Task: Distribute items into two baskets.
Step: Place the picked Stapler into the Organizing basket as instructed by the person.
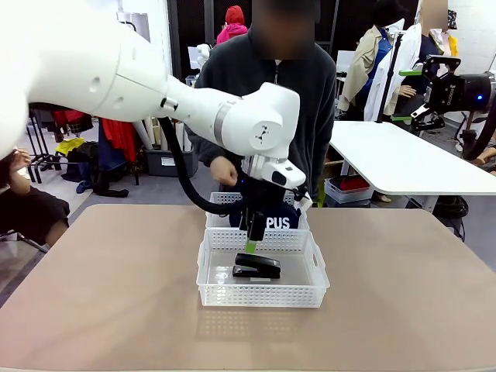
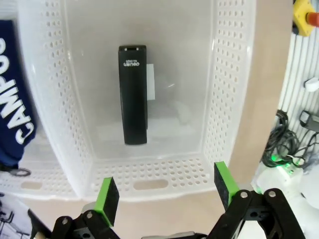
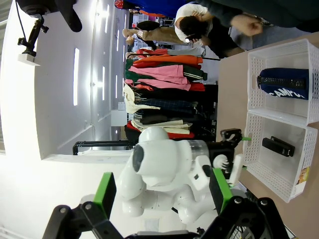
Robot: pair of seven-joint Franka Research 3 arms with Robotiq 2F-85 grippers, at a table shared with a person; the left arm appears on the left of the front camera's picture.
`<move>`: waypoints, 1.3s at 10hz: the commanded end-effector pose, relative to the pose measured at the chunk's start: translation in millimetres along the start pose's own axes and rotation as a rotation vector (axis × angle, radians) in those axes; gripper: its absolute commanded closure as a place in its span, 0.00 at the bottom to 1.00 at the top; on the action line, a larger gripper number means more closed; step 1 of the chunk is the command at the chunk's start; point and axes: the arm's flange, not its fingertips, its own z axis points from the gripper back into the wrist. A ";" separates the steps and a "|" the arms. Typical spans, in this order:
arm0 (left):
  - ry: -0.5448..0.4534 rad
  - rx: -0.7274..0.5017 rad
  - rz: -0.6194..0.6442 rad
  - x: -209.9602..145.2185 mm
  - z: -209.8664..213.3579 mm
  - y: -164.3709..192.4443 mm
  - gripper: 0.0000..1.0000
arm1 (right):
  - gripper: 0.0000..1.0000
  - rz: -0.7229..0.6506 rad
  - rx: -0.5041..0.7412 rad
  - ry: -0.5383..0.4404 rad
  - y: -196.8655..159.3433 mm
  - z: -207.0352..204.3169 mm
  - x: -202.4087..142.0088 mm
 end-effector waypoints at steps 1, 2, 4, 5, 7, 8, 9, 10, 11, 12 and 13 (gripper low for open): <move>0.001 0.012 0.040 -17.7 19.0 -9.4 0.00 | 0.00 0.006 0.004 -0.011 4.3 -0.5 -1.1; 0.007 0.026 0.059 -19.5 25.3 -11.4 0.00 | 0.00 0.006 0.004 -0.011 4.3 -0.5 -1.1; 0.012 0.034 0.085 -27.9 35.7 -13.7 0.00 | 0.00 0.006 0.004 -0.011 4.3 -0.5 -1.1; -0.015 0.034 0.093 -28.8 41.7 -15.2 0.00 | 0.00 0.006 0.004 -0.011 4.3 -0.5 -1.1; -0.016 0.034 0.109 -31.8 44.8 -15.5 0.00 | 0.00 0.006 0.004 -0.011 4.3 -0.5 -1.1; -0.013 0.027 0.108 -31.8 42.7 -14.7 0.00 | 0.00 0.006 0.004 -0.011 4.3 -0.5 -1.1; 0.001 0.045 0.085 -24.4 46.5 -9.8 0.00 | 0.00 0.006 0.004 -0.011 4.3 -0.5 -1.1; 0.001 0.045 0.085 -24.4 46.5 -9.8 0.00 | 0.00 0.006 0.004 -0.011 4.3 -0.5 -1.1; 0.001 0.045 0.085 -24.4 46.5 -9.8 0.00 | 0.00 0.006 0.004 -0.011 4.3 -0.5 -1.1; 0.001 0.045 0.085 -24.4 46.5 -9.8 0.00 | 0.00 0.006 0.004 -0.011 4.3 -0.5 -1.1; 0.001 0.045 0.085 -24.4 46.5 -9.8 0.00 | 0.00 0.006 0.004 -0.011 4.3 -0.5 -1.1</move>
